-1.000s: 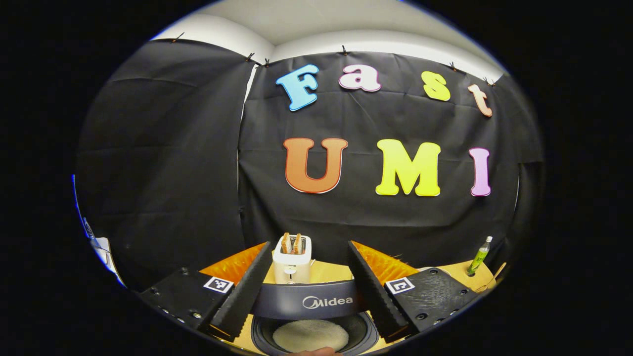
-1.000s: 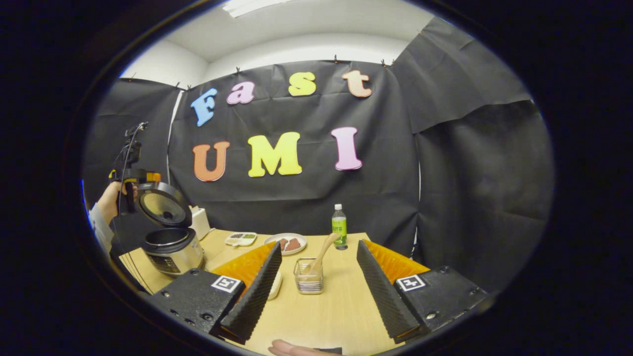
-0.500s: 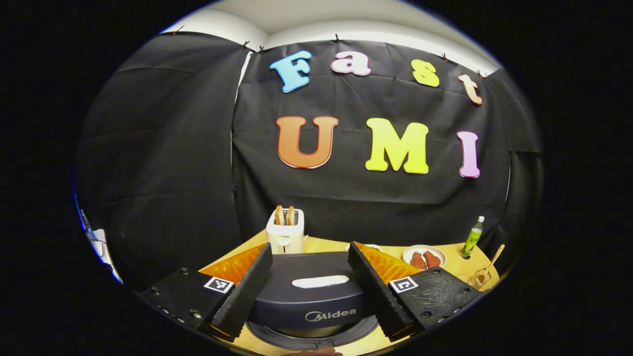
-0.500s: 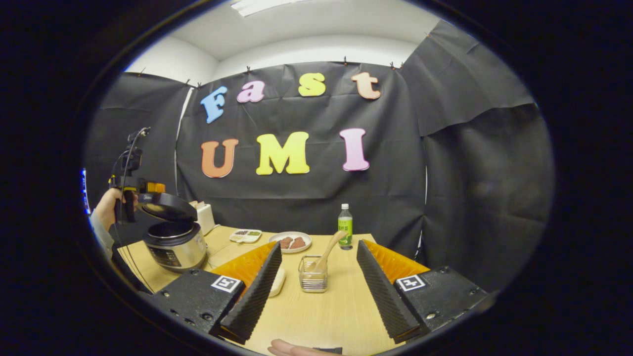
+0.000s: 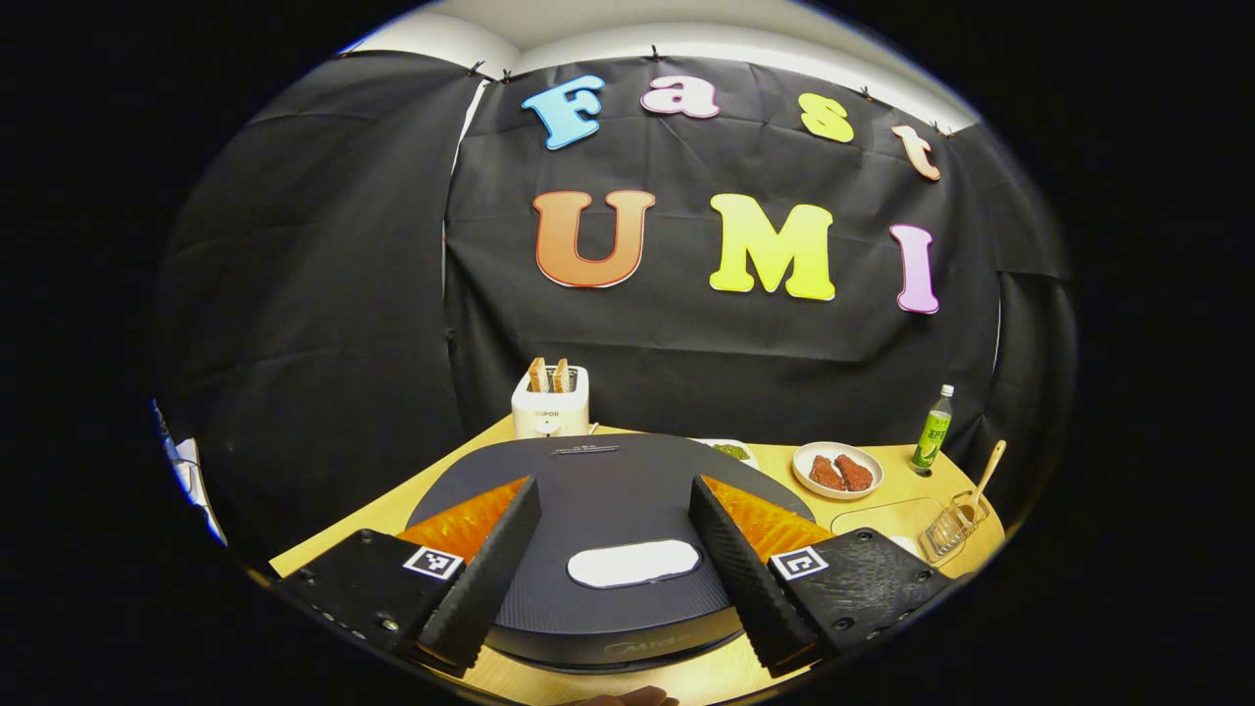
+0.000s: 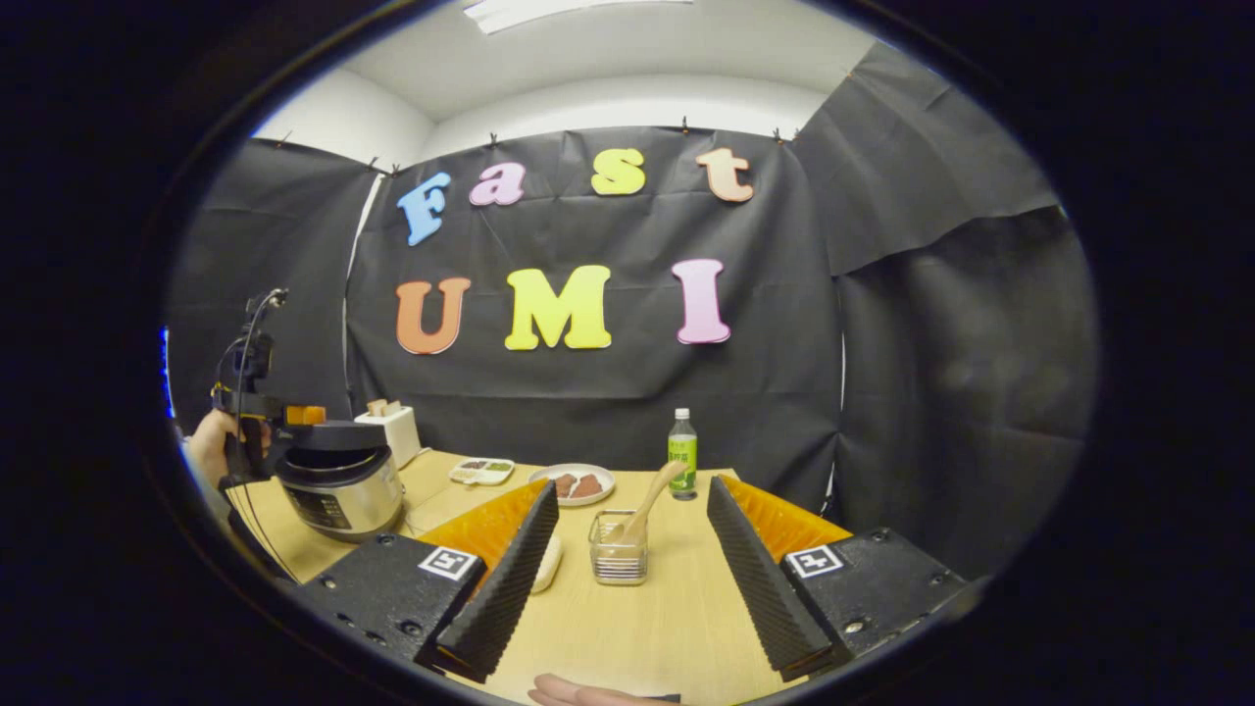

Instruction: Close the left gripper, press the button to open the rice cooker; take a wooden spoon from the chopstick holder with the right hand, scoop a spoonful of rice and pour it into the rice cooker, then put the wooden spoon back into the chopstick holder.

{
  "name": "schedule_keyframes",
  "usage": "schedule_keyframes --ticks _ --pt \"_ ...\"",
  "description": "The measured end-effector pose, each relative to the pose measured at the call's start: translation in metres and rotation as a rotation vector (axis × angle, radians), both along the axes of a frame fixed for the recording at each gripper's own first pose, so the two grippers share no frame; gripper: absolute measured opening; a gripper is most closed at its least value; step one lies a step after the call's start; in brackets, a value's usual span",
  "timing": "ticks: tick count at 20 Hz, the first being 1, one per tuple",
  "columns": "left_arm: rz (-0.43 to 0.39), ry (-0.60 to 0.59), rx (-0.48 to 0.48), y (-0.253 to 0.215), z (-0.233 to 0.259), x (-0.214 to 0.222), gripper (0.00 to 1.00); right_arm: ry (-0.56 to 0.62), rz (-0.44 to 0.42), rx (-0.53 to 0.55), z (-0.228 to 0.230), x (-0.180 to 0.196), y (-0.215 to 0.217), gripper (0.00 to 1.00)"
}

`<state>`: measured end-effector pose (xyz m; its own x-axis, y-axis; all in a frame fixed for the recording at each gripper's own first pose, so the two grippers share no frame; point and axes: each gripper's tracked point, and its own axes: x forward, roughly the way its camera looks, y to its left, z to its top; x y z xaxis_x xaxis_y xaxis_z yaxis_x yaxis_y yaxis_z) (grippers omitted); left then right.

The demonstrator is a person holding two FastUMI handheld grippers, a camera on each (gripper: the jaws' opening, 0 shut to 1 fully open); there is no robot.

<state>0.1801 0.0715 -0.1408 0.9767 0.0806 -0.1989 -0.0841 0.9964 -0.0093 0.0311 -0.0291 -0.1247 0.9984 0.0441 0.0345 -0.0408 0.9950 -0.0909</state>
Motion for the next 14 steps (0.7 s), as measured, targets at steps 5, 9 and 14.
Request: schedule_keyframes --ticks 5,9,14 --pt "0.019 0.025 0.016 -0.003 -0.023 -0.006 0.99 -0.024 -0.023 0.050 0.002 0.004 -0.004 0.99" --pt "0.058 0.002 0.042 -0.002 -0.029 -0.011 0.99 -0.025 -0.028 0.071 0.000 0.009 -0.004 0.96" --pt "0.059 -0.079 0.053 -0.004 -0.029 -0.024 1.00 -0.040 -0.034 0.110 0.002 0.011 -0.007 0.99"
